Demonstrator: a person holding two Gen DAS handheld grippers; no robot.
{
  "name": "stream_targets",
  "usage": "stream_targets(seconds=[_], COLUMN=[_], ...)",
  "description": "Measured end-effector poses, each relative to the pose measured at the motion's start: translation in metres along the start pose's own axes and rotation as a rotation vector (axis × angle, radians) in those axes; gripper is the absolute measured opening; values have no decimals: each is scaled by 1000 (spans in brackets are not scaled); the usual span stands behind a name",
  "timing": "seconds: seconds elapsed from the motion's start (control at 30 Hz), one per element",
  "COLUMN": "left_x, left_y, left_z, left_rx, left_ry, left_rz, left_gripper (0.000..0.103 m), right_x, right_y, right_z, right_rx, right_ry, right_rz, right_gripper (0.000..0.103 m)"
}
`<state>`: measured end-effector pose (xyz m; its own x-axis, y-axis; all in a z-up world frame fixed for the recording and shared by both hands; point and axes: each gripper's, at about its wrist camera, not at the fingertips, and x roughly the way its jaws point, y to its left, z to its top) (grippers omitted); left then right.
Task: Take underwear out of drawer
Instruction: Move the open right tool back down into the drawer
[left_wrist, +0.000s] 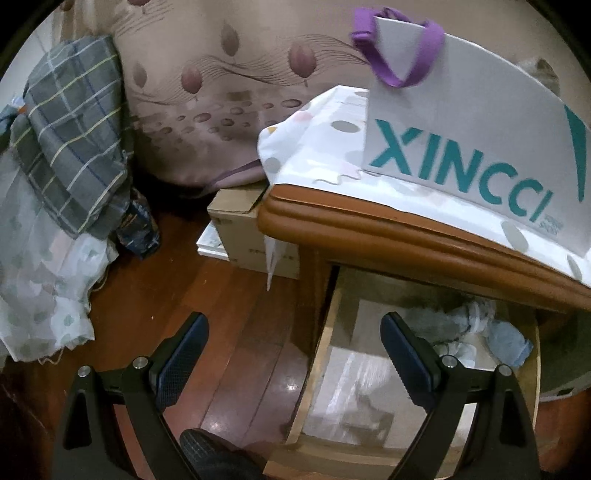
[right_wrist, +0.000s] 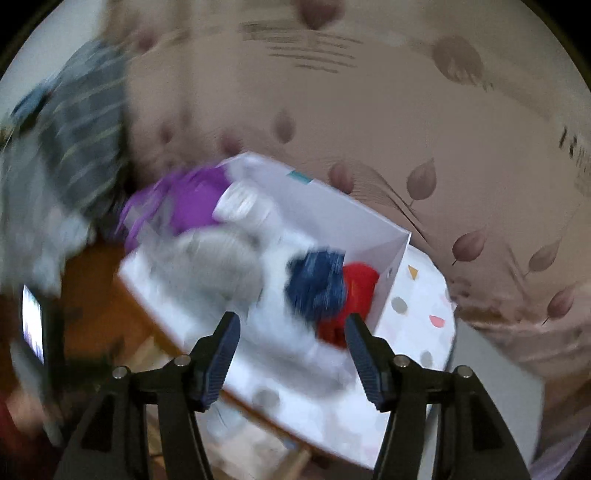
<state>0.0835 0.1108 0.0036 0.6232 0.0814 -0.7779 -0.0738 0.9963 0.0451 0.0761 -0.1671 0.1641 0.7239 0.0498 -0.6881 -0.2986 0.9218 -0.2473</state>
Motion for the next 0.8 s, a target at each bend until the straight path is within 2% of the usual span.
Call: stream_targets(seconds=[0.1, 0.17, 0.23, 0.33, 0.43, 0.53, 0.73, 0.8], left_x=[1, 2, 3, 3, 4, 7, 13, 15], left_y=[7, 12, 14, 15, 13, 12, 3, 0], left_z=[1, 1, 1, 1, 1, 2, -1, -2], left_rx=[-31, -52, -65, -61, -52, -42, 3, 17], left_ry=[6, 17, 21, 21, 23, 28, 44, 50], left_rz=[11, 11, 10, 22, 29, 36, 51, 50], left_gripper=[93, 93, 93, 93, 93, 93, 93, 93], right_x=[1, 15, 42, 85, 123, 162, 216, 226], right_y=[20, 36, 53, 68, 73, 80, 78, 77], right_z=[-42, -74, -102, -126, -141, -156, -177, -181], right_rx=[-95, -162, -213, -260, -301, -389, -455, -490], right_ry=[38, 84, 148, 218, 253, 276, 339, 333], right_rz=[36, 47, 70, 67, 25, -53, -116, -141], right_gripper=[61, 60, 60, 59, 59, 59, 59, 58])
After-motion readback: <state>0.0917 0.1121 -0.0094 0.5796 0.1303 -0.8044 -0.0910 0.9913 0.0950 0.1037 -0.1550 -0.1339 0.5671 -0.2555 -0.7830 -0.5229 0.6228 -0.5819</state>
